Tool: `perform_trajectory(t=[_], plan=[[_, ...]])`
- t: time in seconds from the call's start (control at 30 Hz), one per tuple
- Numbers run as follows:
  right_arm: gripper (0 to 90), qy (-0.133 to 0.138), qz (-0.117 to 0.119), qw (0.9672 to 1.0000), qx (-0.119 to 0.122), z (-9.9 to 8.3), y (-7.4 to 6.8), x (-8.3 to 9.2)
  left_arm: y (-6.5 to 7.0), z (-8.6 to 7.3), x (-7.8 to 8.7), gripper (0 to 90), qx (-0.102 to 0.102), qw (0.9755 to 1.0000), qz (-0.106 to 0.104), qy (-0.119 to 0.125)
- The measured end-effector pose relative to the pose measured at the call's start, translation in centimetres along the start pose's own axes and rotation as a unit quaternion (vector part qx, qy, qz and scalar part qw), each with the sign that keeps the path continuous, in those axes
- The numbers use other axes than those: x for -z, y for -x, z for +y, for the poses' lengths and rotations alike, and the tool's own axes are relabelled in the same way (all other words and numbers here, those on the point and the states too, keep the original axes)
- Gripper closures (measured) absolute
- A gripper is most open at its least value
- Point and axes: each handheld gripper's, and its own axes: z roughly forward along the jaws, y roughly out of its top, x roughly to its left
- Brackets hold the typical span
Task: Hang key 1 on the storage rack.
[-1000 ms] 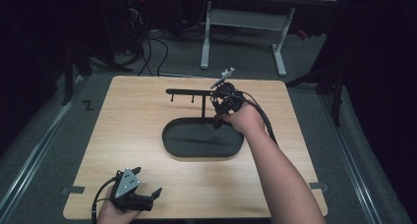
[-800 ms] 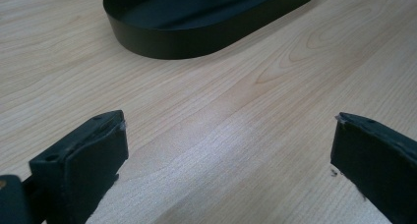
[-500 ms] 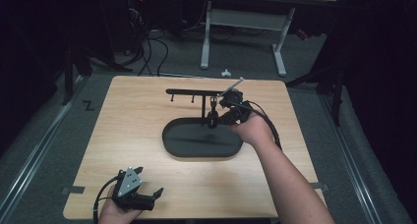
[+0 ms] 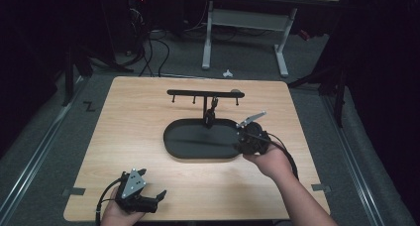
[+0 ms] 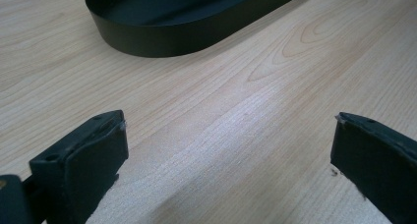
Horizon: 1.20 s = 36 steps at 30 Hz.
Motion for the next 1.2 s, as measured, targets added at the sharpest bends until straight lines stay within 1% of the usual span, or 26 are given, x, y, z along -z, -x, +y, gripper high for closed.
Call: perform_trajectory(t=[0.07,0.13,0.23,0.4,0.53,0.57,0.67,0.77,0.8,0.9,0.93,0.97,1.0,1.1,1.17,1.2], plan=[[66.0,0.005,0.0,1.0,0.001,-1.1,0.0,-0.4,0.0,0.0,0.0,1.4,0.001,1.0,-0.001,0.0],[66.0,0.013,0.01,0.9998,-0.006,-2.3,0.0,-0.7,0.1,0.0,0.0,1.4,-0.001,1.0,-0.002,-0.001],[66.1,0.025,0.01,0.9996,-0.01,-4.0,-0.3,-1.1,0.2,0.0,-0.1,1.4,-0.004,1.0,-0.002,-0.001],[66.5,0.043,0.006,0.9991,-0.003,-6.5,-0.9,-1.7,0.4,0.0,0.0,1.5,-0.005,1.0,-0.001,-0.001],[65.4,0.061,0.004,0.9981,-0.005,-8.2,-1.2,-2.0,0.5,0.0,0.0,1.6,-0.007,1.0,-0.002,-0.002],[65.1,0.065,-0.002,0.9979,-0.007,-8.6,-1.3,-2.0,0.6,0.0,0.0,1.7,-0.008,1.0,-0.002,-0.002],[63.9,0.084,-0.007,0.9964,-0.007,-9.9,-1.6,-2.1,0.6,0.0,-0.1,1.7,-0.009,0.9999,-0.003,-0.004],[62.6,0.1,-0.014,0.9948,-0.013,-11.2,-1.3,-1.9,0.8,0.0,0.0,1.8,-0.009,0.9999,-0.003,-0.004],[62.4,0.107,-0.022,0.9938,-0.017,-11.7,-1.0,-1.8,0.8,0.0,0.0,1.9,-0.009,0.9999,-0.003,-0.003],[61.8,0.104,-0.034,0.9937,-0.022,-12.9,0.4,-1.5,1.0,0.1,-0.1,2.0,-0.011,0.9999,-0.006,-0.004],[63.2,0.105,-0.04,0.9932,-0.03,-13.2,1.1,-1.2,1.0,0.1,-0.1,2.1,-0.013,0.9999,-0.006,-0.005],[64.7,0.111,-0.041,0.9917,-0.051,-13.7,2.1,-0.7,1.1,0.1,-0.2,2.1,-0.015,0.9998,-0.007,-0.006],[66.4,0.118,-0.039,0.9901,-0.066,-14.1,2.7,-0.2,1.1,0.1,-0.3,2.1,-0.017,0.9998,-0.006,-0.008],[73.3,0.127,-0.052,0.9868,-0.087,-15.1,4.4,0.9,1.1,0.2,-0.4,2.1,-0.016,0.9998,-0.007,-0.007],[78.7,0.13,-0.065,0.9836,-0.107,-15.7,5.7,1.6,1.1,0.2,-0.4,2.1,-0.016,0.9998,-0.008,-0.007],[82.9,0.13,-0.073,0.9812,-0.122,-16.3,6.4,2.0,1.2,0.2,-0.4,2.1,-0.017,0.9998,-0.008,-0.007]])
